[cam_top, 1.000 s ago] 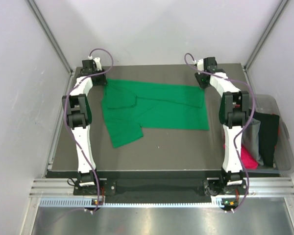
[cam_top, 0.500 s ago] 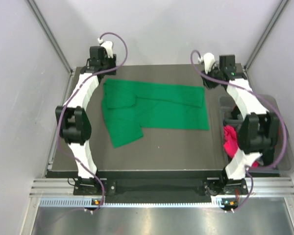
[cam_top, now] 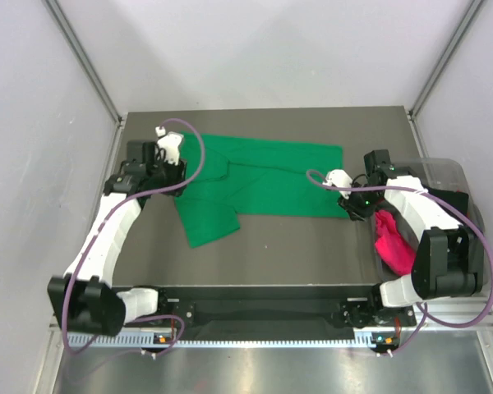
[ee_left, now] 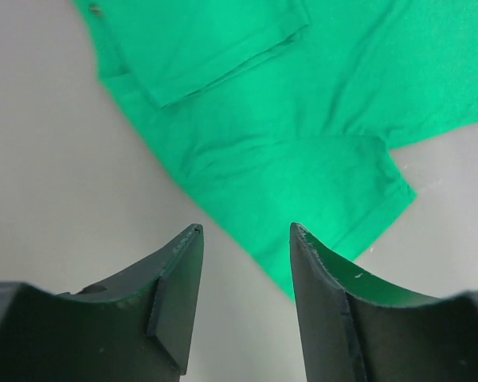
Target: Fold and stack the t-shirts
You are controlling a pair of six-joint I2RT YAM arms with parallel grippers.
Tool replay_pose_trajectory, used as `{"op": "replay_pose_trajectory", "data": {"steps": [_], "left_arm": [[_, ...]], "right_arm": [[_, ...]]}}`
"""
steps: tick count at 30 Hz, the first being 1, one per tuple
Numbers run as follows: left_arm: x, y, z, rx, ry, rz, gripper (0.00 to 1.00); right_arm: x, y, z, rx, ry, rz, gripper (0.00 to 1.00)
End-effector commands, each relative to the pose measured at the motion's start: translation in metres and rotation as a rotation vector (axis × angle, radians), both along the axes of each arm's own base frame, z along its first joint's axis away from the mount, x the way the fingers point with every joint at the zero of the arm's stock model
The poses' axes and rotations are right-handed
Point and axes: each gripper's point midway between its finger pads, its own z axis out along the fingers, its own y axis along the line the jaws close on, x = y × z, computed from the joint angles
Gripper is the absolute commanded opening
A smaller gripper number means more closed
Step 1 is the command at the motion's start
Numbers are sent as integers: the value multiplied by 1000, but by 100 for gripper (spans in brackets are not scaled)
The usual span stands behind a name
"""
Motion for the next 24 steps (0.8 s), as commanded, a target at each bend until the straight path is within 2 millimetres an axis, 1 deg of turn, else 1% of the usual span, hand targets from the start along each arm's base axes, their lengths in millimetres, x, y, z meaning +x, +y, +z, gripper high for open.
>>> {"op": "replay_pose_trajectory", "data": {"steps": [1, 2, 4, 7, 9, 13, 15, 17, 24], "left_arm": [[-10, 17, 32, 29, -134, 22, 53], [-12, 19, 30, 29, -129, 23, 53], [-14, 20, 31, 22, -142, 28, 53], [-14, 22, 24, 22, -132, 31, 55], [-12, 23, 22, 23, -123, 39, 57], [-8, 24, 20, 21, -113, 46, 58], [-7, 24, 18, 21, -110, 50, 58], [-8, 24, 16, 17, -107, 51, 58], [-7, 23, 10, 9, -95, 48, 59]], "right_arm": [[9, -1, 7, -29, -77, 46, 32], [10, 0, 4, -28, -64, 40, 32], [17, 1, 2, -24, -72, 28, 32], [24, 5, -4, -19, -53, 18, 33], [26, 8, -12, -20, -24, 22, 34], [25, 11, -32, -31, 31, 40, 34], [27, 13, -37, -42, 27, 45, 34], [33, 13, -41, -59, 10, 41, 34], [45, 6, -54, -133, 1, 39, 34]]}}
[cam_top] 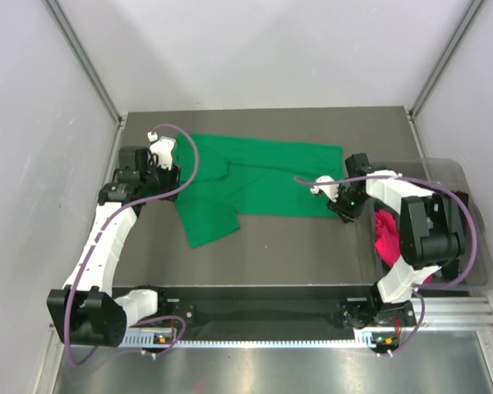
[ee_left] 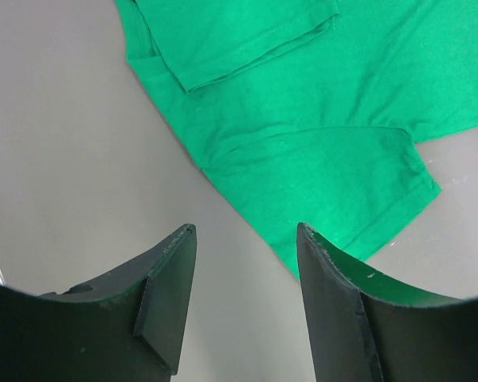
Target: Fold and stack the t-shirts
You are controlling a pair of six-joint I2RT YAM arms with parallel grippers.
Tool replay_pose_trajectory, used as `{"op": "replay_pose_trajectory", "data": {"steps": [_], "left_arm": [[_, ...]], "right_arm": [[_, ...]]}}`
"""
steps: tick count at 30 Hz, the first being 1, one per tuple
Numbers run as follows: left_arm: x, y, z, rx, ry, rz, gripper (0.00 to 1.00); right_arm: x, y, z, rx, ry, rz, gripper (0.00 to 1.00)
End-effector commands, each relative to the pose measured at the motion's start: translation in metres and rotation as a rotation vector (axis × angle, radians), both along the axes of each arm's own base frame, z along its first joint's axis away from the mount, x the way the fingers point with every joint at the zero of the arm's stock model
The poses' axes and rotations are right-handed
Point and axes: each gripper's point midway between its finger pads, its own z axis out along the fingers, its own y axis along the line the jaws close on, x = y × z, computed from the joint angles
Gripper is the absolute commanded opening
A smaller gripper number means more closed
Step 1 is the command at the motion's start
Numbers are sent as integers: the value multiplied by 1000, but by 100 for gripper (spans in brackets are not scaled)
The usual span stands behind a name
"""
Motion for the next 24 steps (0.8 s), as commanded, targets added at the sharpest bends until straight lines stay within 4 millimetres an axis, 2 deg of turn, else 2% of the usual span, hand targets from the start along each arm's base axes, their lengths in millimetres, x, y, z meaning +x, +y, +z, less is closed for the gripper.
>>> {"op": "replay_pose_trajectory", "data": {"steps": [1, 5, 7, 8, 9, 11, 12, 13, 17, 21, 24], "left_arm": [[10, 0, 6, -11, -48, -1, 59], [9, -2, 5, -15, -35, -13, 59], [4, -5, 5, -14, -15, -44, 58], [1, -11, 4, -29, 4, -79, 57], [-2, -16, 1, -23, 31, -134, 55], [-23, -28, -19, -55, 161, -232, 51], [-28, -31, -22, -39, 182, -297, 50], [-49, -34, -32, -46, 277, -345, 50], [-75, -35, -58, 37, 437, -478, 52], [-90, -36, -85, 105, 558, -557, 53], [-95, -41, -105, 116, 614, -574, 47]], "right_arm": [[21, -1, -1, -37, -48, -1, 33], [20, -4, -9, -69, -32, -7, 30], [19, -8, -11, -92, -32, -22, 17], [17, -9, -13, -99, -30, -25, 5], [18, -10, -8, -105, -51, -39, 1], [18, -9, -3, -105, -84, -47, 0], [19, -8, 8, -99, -121, -63, 0], [19, -5, 13, -91, -138, -63, 0], [17, 8, 34, -40, -193, -91, 0], [16, 19, 41, -7, -205, -111, 0], [15, 25, 37, -1, -198, -110, 0]]}}
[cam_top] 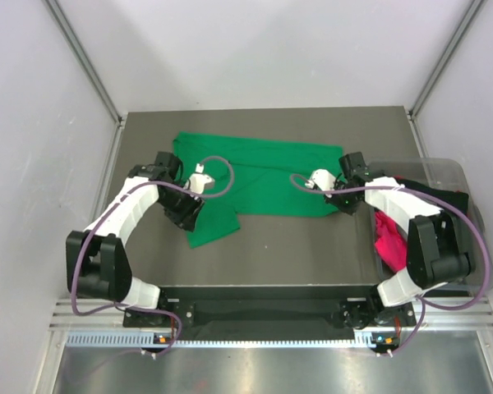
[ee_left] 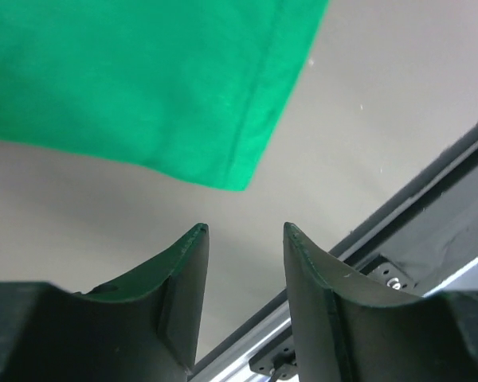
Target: Fold and stack the t-shirts
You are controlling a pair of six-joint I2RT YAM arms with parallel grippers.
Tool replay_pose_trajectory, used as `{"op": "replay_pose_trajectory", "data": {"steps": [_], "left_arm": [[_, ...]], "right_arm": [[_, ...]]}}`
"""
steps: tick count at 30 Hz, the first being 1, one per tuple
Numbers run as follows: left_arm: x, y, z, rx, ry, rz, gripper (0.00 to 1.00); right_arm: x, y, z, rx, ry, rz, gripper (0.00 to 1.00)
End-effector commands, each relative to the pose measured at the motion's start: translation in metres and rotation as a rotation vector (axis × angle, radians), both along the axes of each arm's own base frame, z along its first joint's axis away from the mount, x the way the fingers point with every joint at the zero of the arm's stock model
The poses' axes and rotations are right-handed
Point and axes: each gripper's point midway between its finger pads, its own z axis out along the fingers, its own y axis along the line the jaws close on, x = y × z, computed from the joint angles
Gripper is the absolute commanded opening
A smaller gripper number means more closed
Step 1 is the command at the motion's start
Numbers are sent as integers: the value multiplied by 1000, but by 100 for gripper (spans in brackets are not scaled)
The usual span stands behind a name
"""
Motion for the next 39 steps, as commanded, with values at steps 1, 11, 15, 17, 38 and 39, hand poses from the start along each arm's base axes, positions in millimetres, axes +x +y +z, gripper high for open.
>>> {"op": "replay_pose_trajectory", "data": {"steps": [1, 11, 15, 17, 38, 39], "left_arm": [[-16, 0, -18, 30, 81, -72, 47], [-30, -6, -73, 85, 168, -67, 44], [-29, -10, -82, 76, 175, -49, 44], [-27, -11, -86, 79, 178, -40, 45], [-15, 7, -70, 195, 117, 44, 29], [-16, 7, -69, 194, 121, 46, 33]], "right_arm": [[5, 15, 6, 37, -31, -15, 0], [9, 26, 3, 32, -32, 1, 0], [9, 26, 1, 35, -27, 0, 0], [8, 26, 0, 33, -24, -2, 0], [0, 23, -12, 25, -2, -3, 0], [0, 23, -12, 24, -1, -3, 0]]}}
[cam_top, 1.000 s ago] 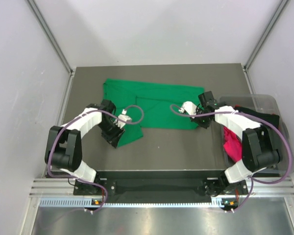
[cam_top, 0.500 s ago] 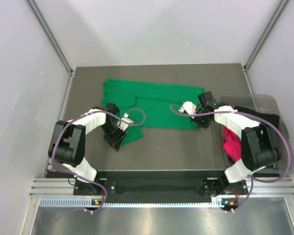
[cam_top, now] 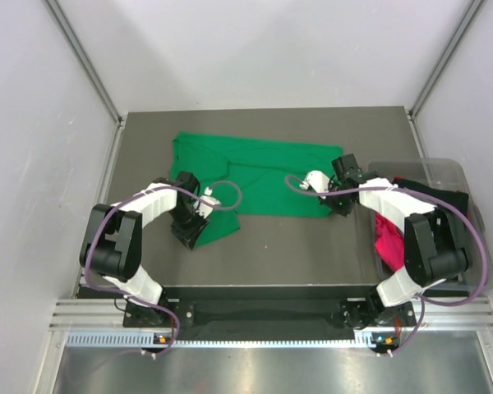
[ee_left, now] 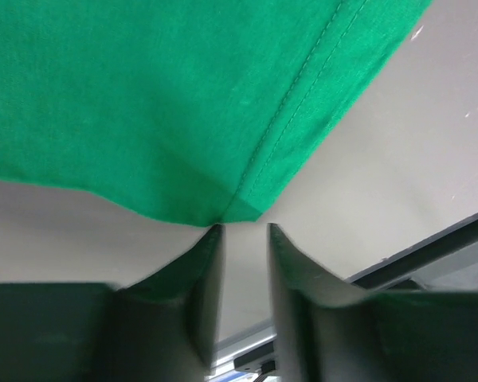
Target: Fold and stack the t-shirts
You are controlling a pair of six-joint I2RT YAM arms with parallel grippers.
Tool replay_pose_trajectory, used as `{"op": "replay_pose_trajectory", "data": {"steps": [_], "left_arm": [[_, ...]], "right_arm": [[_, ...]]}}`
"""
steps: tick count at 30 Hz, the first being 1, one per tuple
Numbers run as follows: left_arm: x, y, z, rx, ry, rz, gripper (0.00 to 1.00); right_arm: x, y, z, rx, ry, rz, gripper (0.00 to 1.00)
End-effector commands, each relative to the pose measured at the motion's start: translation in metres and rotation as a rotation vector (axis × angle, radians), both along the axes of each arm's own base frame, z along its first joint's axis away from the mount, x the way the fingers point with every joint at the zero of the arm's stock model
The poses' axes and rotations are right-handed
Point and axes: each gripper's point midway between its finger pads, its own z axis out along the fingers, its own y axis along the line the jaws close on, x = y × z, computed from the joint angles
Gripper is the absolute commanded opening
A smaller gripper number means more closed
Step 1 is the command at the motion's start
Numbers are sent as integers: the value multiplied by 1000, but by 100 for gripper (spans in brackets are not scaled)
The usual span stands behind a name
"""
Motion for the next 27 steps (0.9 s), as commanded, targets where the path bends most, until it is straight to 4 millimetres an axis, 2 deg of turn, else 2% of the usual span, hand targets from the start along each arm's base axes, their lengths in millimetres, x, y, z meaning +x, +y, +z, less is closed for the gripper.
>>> {"op": "replay_pose_trajectory", "data": {"steps": [1, 2, 3, 9, 12, 13, 16, 18, 20, 23, 27], "left_arm": [[13, -3, 15, -7, -73, 12, 37], [13, -3, 15, -9, -76, 14, 45], [14, -3, 15, -7, -78, 14, 47], [13, -8, 3, -8, -37, 1, 50], [16, -11, -3, -9, -28, -2, 43], [16, -13, -5, -11, -14, -7, 35], [14, -17, -9, -24, 8, -10, 22], [13, -19, -9, -36, 18, -13, 18], [8, -20, -9, -40, 30, -16, 0], [7, -17, -3, -35, 4, -15, 0], [16, -14, 23, -34, -82, -15, 0]], "right_arm": [[-1, 5, -4, 10, 1, 3, 0], [-1, 5, -5, 8, 0, 4, 0], [-2, 5, -6, 8, 2, 6, 0], [-2, 4, -9, 5, 9, 4, 0], [-2, 4, -10, 3, 8, 6, 0], [-3, 4, -11, 3, 10, 5, 0], [-4, 3, -12, -1, 8, 4, 0], [-6, 1, -13, -8, 8, 2, 0], [-5, 0, -14, -15, 2, -3, 0], [-5, -4, -13, -20, -7, -22, 0], [-2, -7, -1, 5, -43, -61, 0]]}}
